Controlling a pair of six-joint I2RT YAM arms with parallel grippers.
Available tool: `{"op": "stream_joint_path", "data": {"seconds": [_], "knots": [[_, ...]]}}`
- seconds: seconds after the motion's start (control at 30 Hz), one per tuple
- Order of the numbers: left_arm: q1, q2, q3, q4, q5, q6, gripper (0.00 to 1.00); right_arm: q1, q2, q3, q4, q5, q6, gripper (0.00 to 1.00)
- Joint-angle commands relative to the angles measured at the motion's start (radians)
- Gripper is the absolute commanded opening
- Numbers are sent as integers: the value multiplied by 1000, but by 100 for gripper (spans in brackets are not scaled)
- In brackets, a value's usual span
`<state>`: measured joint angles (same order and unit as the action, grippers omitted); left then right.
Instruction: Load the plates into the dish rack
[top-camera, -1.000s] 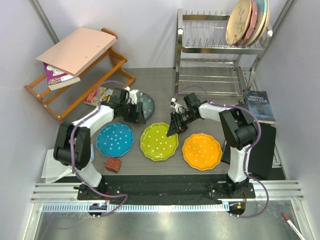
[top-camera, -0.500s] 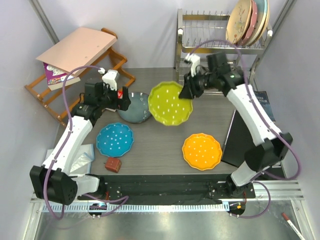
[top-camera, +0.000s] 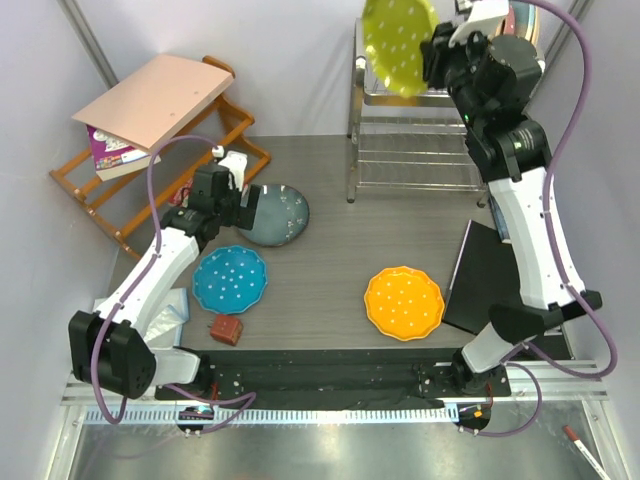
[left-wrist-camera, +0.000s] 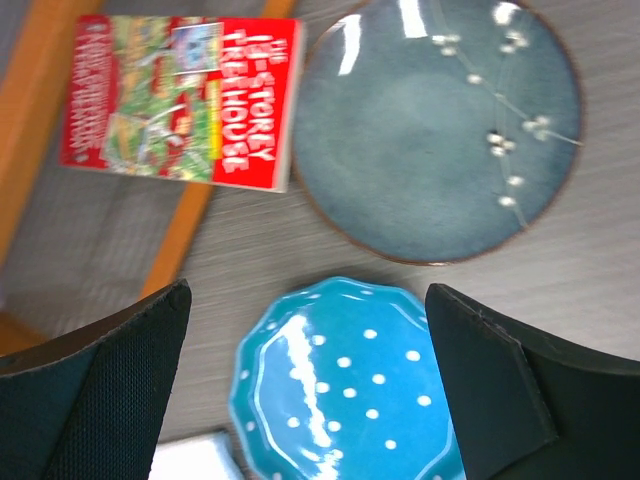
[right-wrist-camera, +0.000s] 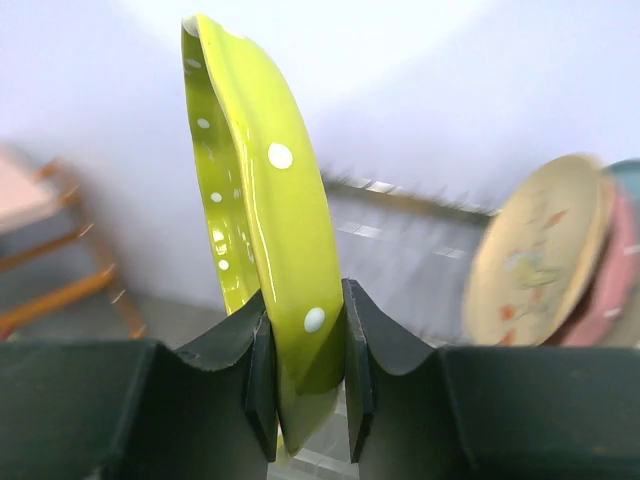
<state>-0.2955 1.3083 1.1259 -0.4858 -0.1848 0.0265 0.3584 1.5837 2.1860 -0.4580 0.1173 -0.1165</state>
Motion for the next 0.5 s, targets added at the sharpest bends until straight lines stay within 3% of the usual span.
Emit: {"op": "stream_joint_path", "data": {"seconds": [0.0, 0.1, 0.23, 0.47], "knots": [[-11, 23, 26, 47, -218, -64, 100, -1, 39, 116, 404, 339, -89, 1], [-17, 28, 37, 55, -303, -123, 99, -22, 81, 147, 508, 413, -182, 1], [-31, -10, -6, 104, -346, -129, 99, -70, 124, 233, 464, 444, -181, 1], [-51, -35, -15, 105, -303, -200, 100, -159, 128, 216, 317, 452, -114, 1]]}}
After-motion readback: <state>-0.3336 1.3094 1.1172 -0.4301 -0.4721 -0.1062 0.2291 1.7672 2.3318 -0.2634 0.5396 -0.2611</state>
